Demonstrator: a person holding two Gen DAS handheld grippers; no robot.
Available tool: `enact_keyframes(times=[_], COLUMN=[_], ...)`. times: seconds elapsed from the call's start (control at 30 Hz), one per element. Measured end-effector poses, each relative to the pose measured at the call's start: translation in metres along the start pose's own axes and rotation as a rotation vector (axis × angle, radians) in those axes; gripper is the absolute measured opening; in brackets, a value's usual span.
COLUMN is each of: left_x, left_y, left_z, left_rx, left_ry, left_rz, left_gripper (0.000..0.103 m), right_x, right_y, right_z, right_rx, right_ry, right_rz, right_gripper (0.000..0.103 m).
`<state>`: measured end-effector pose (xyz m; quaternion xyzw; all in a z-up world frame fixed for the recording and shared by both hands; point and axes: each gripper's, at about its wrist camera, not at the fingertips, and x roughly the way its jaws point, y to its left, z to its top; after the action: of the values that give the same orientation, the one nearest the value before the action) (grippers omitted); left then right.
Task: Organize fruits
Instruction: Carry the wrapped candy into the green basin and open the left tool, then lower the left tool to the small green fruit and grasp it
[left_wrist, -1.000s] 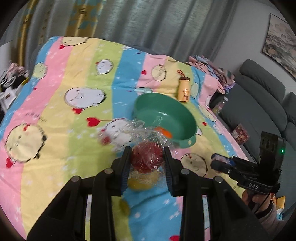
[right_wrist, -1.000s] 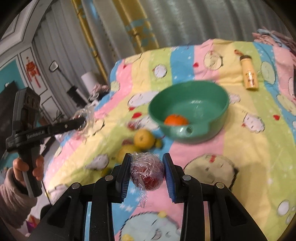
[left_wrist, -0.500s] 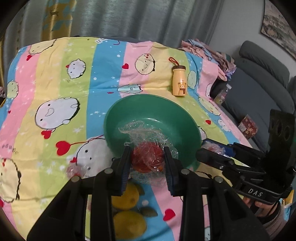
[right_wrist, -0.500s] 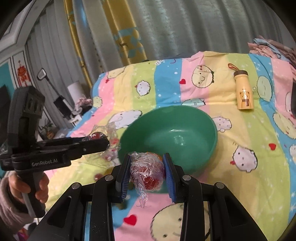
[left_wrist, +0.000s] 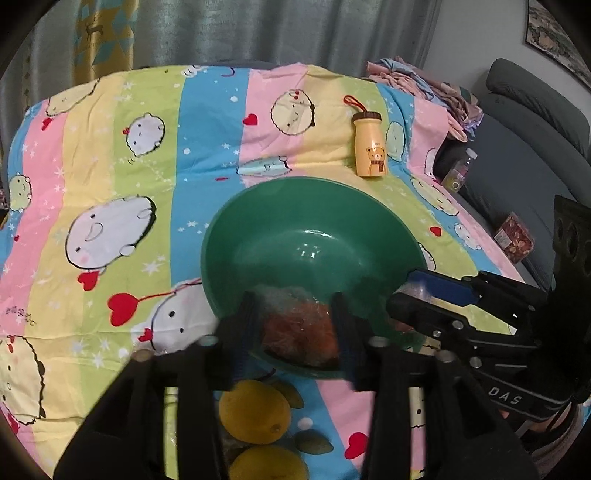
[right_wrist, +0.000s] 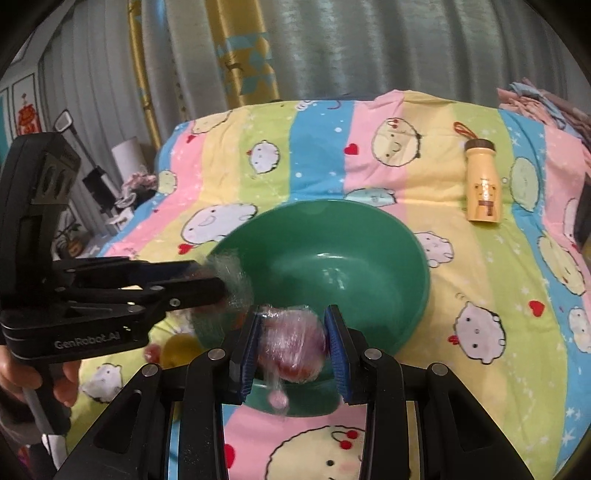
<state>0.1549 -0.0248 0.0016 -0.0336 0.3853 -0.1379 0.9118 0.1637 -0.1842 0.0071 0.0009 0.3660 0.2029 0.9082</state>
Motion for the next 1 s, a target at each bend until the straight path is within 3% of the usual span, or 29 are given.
enact_keyframes(times=[0.03, 0.23, 0.4, 1.0], left_x=[-0.004, -0.036, -0.061, -0.111], left_y=[0.001, 0.017, 0.035, 0.079], left_z=[0.001, 0.008, 0.002, -0.080], left_rx=[-0.001, -0.058, -0.090, -0.253], left_ry=[-0.011, -0.083, -0.110, -0.064], left_rz=[0.004, 0.001, 0.049, 0.118], left_gripper=[0.063, 0.071, 0.080, 0.081], right_x=[-0.002, -0.026, -0.042, -0.067], right_y=[-0.001, -0.011, -0.020, -0.014], right_z=[0.000, 0.004, -0.002, -0.042], right_rx=[0.005, 0.034, 0.061, 0.113], right_ry=[-0.005, -0.053, -0.055, 0.001], right_rz=[0.003, -0.009, -0.014, 0.000], right_gripper=[0.036, 0.043, 0.043, 0.044])
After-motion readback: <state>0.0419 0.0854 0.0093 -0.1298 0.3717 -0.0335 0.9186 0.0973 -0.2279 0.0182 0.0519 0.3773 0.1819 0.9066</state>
